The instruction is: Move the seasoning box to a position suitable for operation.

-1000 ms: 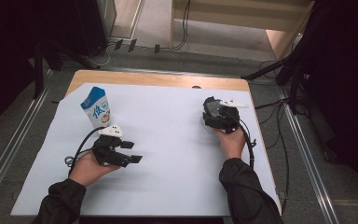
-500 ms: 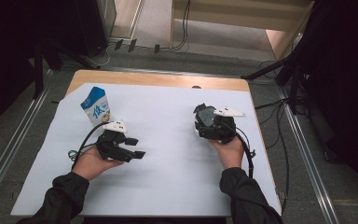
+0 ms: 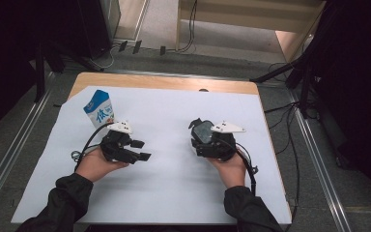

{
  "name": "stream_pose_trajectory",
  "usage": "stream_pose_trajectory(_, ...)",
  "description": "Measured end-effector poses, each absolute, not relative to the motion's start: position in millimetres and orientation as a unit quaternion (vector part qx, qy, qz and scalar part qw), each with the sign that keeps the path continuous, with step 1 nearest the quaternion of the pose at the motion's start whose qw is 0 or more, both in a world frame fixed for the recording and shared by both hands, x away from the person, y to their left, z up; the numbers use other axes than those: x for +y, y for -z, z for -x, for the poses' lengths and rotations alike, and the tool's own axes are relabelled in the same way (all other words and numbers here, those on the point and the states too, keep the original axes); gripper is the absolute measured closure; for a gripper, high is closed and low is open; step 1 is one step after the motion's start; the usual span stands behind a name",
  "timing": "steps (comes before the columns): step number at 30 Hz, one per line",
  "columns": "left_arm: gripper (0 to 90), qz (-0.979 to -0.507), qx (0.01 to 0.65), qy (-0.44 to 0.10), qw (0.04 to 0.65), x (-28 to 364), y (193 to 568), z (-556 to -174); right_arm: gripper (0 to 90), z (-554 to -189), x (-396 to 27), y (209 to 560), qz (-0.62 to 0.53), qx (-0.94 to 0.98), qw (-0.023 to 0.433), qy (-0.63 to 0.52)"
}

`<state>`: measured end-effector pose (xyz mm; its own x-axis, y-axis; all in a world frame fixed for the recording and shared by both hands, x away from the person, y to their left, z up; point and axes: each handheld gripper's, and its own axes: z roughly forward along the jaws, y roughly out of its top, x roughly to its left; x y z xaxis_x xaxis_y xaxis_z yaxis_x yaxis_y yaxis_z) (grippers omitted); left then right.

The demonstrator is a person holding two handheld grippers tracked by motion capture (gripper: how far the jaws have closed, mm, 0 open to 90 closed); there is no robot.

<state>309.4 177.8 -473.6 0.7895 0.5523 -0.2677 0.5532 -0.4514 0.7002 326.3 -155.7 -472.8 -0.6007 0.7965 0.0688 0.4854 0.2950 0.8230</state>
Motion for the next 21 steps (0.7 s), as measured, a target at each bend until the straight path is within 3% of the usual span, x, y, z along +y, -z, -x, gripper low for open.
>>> stream_pose_trajectory(21,40.1,-0.847,0.328,0.002,0.418,188,473,-302,16.5,-312,-87,496,-0.329,0.836,0.13,-0.42)
